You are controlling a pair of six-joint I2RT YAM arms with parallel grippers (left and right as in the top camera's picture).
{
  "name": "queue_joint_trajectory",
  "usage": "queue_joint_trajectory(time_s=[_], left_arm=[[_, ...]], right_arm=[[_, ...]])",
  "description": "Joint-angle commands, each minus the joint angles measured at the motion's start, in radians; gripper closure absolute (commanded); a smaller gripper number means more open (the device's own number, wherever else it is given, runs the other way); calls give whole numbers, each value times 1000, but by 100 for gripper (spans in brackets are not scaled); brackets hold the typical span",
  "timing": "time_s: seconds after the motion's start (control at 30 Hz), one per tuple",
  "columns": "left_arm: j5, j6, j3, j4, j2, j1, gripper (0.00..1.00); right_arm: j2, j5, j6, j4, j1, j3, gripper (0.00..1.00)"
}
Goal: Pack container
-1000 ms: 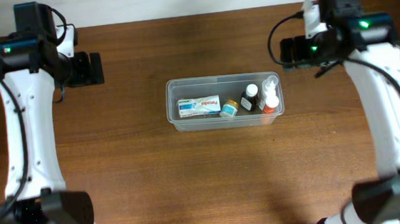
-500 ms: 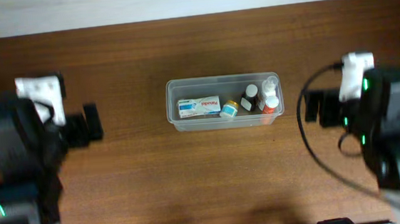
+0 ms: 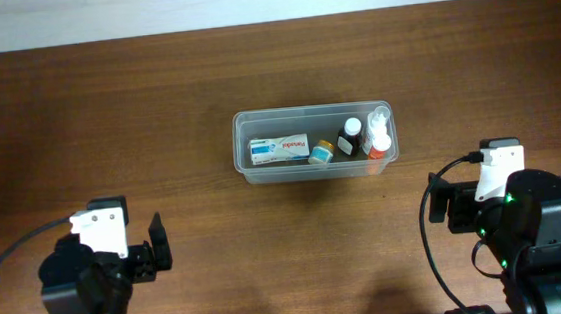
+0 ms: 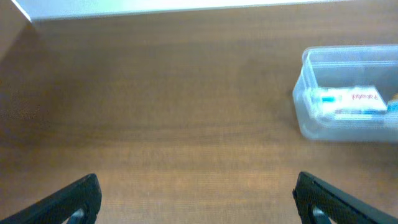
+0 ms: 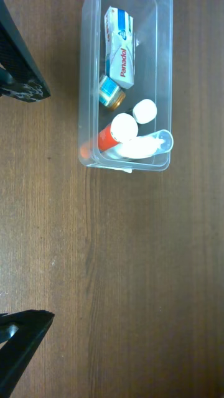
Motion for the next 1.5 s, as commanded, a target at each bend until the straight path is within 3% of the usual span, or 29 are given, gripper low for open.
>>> queue_joint_trajectory(time_s=[0.0,0.57,0.8,0.97,1.17,1.47], left_arm=[[8,16,-9,-41,-3,2,1],[8,16,-9,-66,-3,2,1],[8,16,-10,-65,-3,2,1],[8,16,-9,-66,-3,2,1],[8,16,-9,-66,-3,2,1],[8,16,-9,-66,-3,2,1]], right_arm=[[10,19,14,3,-1,-5,2],[105,19,3,-29,0,-6,2],[-11,20,2,-68,0,-14,2],[-273,19,-1,97,0,-153,2],[-612,-29,0,404,0,-496,2],[-659,-57,-59,957,26,-821,2]])
